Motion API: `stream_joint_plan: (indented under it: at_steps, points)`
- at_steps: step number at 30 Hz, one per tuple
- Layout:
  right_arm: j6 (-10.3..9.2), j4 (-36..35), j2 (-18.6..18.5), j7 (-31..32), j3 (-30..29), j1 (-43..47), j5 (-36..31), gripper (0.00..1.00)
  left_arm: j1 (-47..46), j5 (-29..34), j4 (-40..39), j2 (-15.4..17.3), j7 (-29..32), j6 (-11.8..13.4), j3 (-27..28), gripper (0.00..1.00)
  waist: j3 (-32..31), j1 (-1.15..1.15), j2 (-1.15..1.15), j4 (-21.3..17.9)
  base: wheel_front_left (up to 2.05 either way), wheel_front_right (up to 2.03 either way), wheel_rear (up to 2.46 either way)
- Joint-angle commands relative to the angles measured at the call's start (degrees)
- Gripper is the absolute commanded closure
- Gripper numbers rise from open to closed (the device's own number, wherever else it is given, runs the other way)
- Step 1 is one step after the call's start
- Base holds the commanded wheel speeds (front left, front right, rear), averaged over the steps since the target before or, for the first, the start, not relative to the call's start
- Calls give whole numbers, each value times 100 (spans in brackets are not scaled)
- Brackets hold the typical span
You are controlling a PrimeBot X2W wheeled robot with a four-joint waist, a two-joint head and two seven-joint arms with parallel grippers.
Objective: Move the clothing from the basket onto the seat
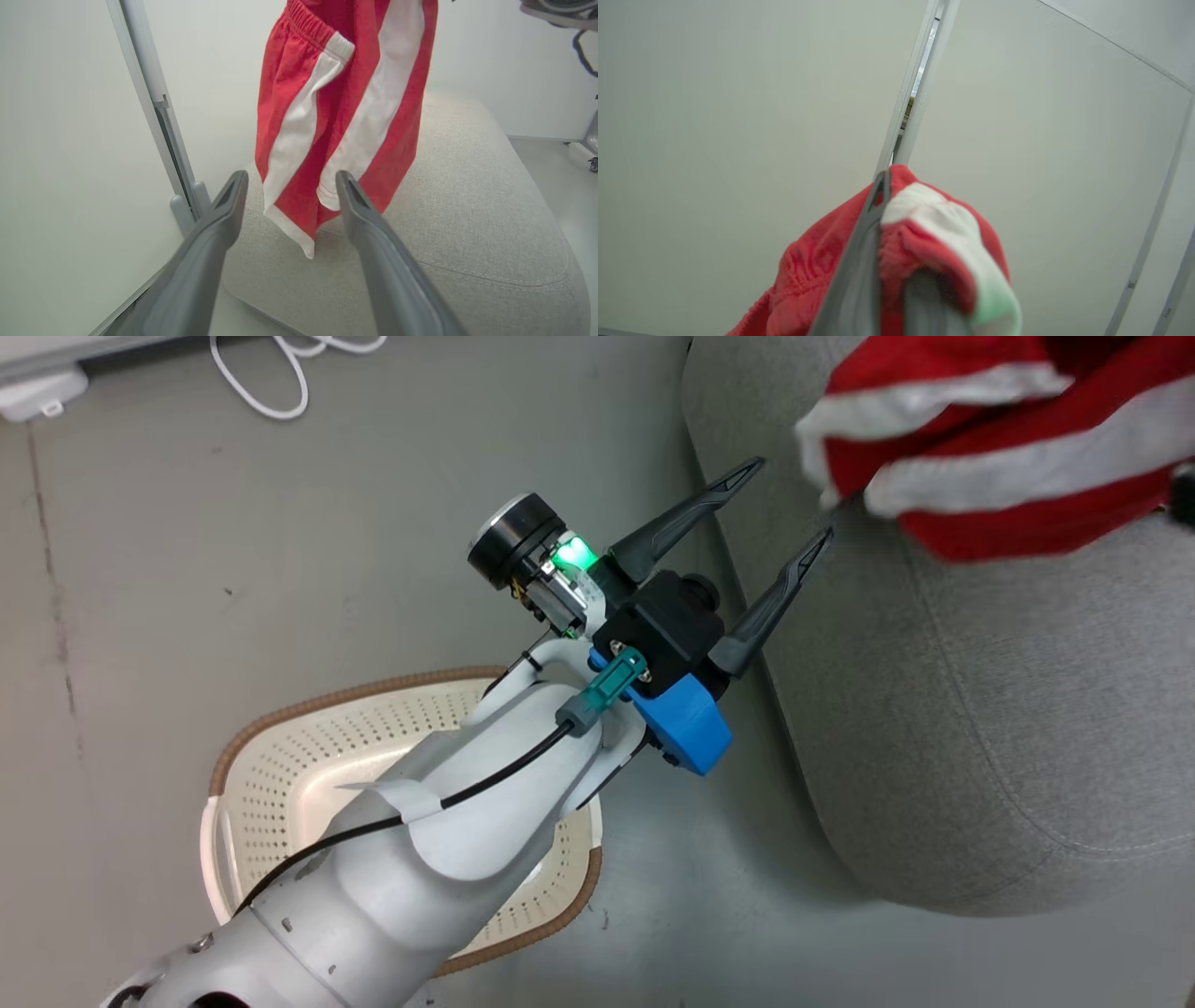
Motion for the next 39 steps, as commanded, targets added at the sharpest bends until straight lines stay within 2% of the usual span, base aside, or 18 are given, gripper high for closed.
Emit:
stream_joint_plan:
  at_steps: [1,8,12,15,18,26,35,36,37,38,39]
  points:
    - [3,-73,-176,-17,-138,-282,18,100,-146,48,-16,34,7,23,-13,0,450,0,0,157,0,0,0]
    - [2,5,-1474,-17,-1298,-1634,160,100,-559,251,-132,121,90,46,-66,0,1341,0,0,269,0,0,0]
    - [2,554,-2222,-11,-1801,-2084,259,100,-740,371,-208,198,145,57,-110,0,1741,0,0,231,0,0,0]
    - [3,1122,-2477,-11,-1988,-2162,335,100,-829,418,-270,250,166,66,-131,0,1940,0,0,189,0,0,0]
    - [2,1453,-2391,-11,-1893,-1912,279,100,-863,426,-319,303,177,82,-138,0,2070,0,0,119,0,0,0]
    - [2,2031,-1654,-11,-2058,-1297,194,100,-944,442,-386,359,203,66,-207,0,2225,0,0,139,0,0,0]
    - [2,2320,-1420,-11,-2139,-983,237,100,-947,397,-399,352,174,101,-245,0,2226,0,0,231,0,0,0]
    - [2,2309,-1408,-11,-2144,-953,233,77,-942,383,-383,348,163,99,-244,0,2202,0,0,235,0,0,0]
    - [2,2288,-1393,-12,-2145,-922,230,30,-929,370,-372,342,151,105,-242,0,2169,0,0,237,0,0,0]
    - [2,2264,-1370,-11,-2152,-882,249,0,-906,355,-359,334,141,115,-241,0,2124,0,0,239,0,0,0]
    - [2,2243,-1358,-11,-2147,-823,250,0,-875,352,-345,325,121,127,-240,0,2070,0,0,242,0,0,0]
